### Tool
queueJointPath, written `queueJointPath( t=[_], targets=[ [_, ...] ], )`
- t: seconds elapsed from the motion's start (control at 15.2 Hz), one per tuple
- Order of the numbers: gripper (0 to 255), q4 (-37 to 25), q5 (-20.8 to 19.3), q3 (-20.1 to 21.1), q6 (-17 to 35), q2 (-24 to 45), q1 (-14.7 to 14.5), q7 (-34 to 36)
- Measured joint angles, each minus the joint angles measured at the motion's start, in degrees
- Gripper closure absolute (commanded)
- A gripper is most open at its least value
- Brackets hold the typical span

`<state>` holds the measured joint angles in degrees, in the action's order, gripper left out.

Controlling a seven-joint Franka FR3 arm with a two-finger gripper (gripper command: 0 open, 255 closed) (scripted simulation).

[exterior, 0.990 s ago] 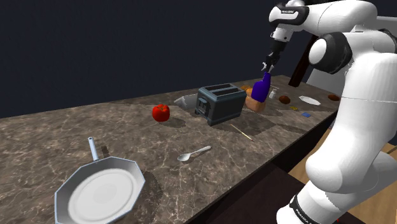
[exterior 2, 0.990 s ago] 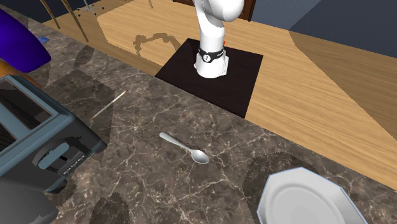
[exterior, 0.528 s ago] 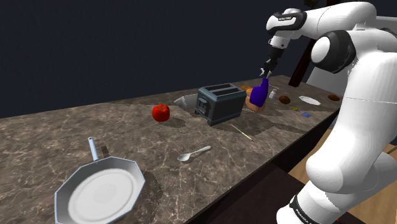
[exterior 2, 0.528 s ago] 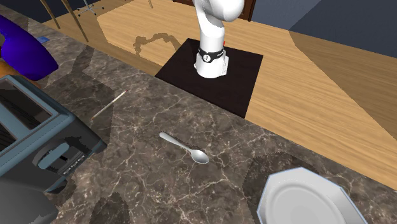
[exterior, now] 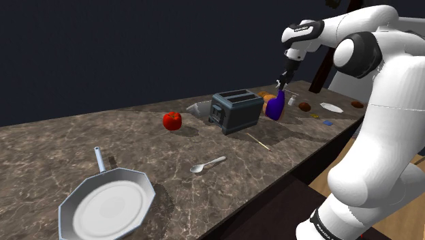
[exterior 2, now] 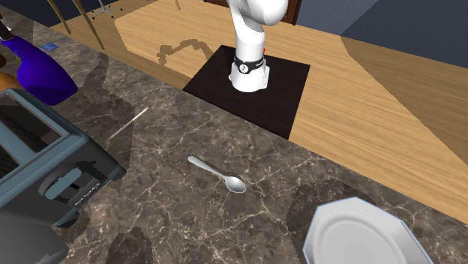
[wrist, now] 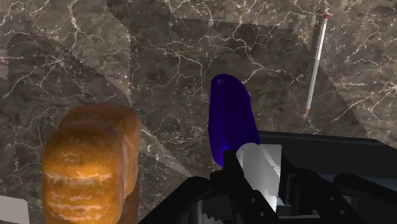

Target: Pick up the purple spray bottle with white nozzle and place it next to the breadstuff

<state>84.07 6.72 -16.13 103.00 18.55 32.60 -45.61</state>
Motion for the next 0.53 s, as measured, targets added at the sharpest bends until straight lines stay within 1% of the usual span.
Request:
queueJointPath(
  t=[0.53],
  targets=[
    [255, 5.47, 0.25, 0.20, 5.94, 0.49, -0.29, -0.23]
  ],
)
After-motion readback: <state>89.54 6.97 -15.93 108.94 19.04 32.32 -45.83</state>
